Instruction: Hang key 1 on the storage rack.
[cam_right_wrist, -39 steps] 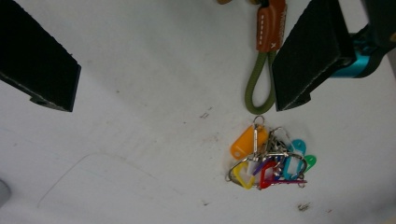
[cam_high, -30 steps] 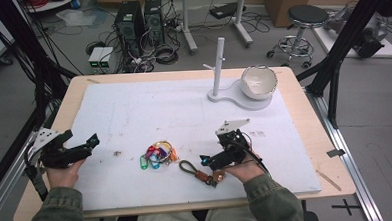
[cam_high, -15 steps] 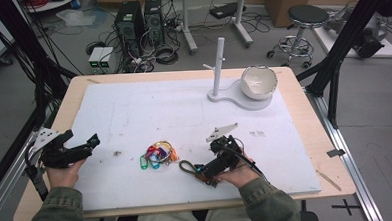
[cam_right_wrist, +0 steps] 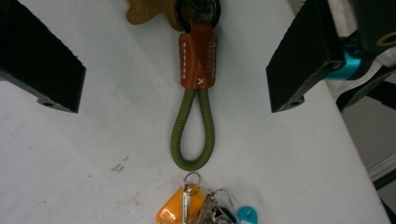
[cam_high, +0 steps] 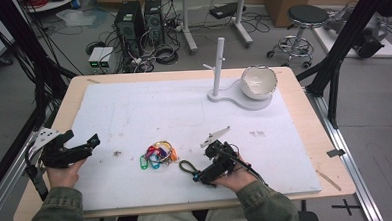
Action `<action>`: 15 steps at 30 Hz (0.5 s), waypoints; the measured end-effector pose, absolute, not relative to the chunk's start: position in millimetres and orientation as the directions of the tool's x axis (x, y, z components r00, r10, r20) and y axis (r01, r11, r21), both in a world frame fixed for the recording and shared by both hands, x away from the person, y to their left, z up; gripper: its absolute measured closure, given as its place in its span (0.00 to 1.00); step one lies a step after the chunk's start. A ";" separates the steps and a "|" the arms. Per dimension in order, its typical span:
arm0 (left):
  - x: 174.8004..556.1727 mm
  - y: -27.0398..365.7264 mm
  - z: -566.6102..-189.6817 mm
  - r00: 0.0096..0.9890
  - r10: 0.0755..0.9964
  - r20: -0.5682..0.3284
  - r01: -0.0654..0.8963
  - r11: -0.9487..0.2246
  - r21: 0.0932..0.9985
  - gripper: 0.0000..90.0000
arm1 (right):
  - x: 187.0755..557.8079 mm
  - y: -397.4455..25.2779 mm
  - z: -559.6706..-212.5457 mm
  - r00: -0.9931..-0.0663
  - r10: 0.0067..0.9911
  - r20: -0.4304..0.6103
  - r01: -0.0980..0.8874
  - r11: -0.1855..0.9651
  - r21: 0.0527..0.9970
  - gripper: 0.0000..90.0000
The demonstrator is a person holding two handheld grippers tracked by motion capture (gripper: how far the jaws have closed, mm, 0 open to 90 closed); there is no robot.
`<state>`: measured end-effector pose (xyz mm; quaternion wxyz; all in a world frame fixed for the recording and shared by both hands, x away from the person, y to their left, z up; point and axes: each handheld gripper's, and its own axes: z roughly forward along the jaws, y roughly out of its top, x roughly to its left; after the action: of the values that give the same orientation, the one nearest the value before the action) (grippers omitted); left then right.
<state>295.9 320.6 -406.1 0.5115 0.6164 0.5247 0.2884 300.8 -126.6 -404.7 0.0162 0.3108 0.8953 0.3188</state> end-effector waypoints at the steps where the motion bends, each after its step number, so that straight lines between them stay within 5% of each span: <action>1: 296.0 320.6 -406.2 0.283 0.942 -0.181 0.353 0.073 0.933 0.02 | 299.9 -125.7 -405.5 -0.807 0.566 0.165 0.546 0.610 0.574 0.05; 7: 295.9 321.0 -406.0 0.281 0.943 -0.179 0.351 0.072 0.933 0.02 | 296.5 -122.5 -410.7 -0.808 0.566 0.162 0.552 0.633 0.542 0.07; 15: 295.9 320.6 -406.1 0.286 0.942 -0.176 0.349 0.069 0.935 0.02 | 294.4 -121.2 -412.5 -0.806 0.568 0.170 0.569 0.663 0.487 0.31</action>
<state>295.9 320.6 -406.1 0.5113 0.6177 0.5224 0.2899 294.4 -121.2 -412.5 -0.0015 0.3117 0.9117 0.2676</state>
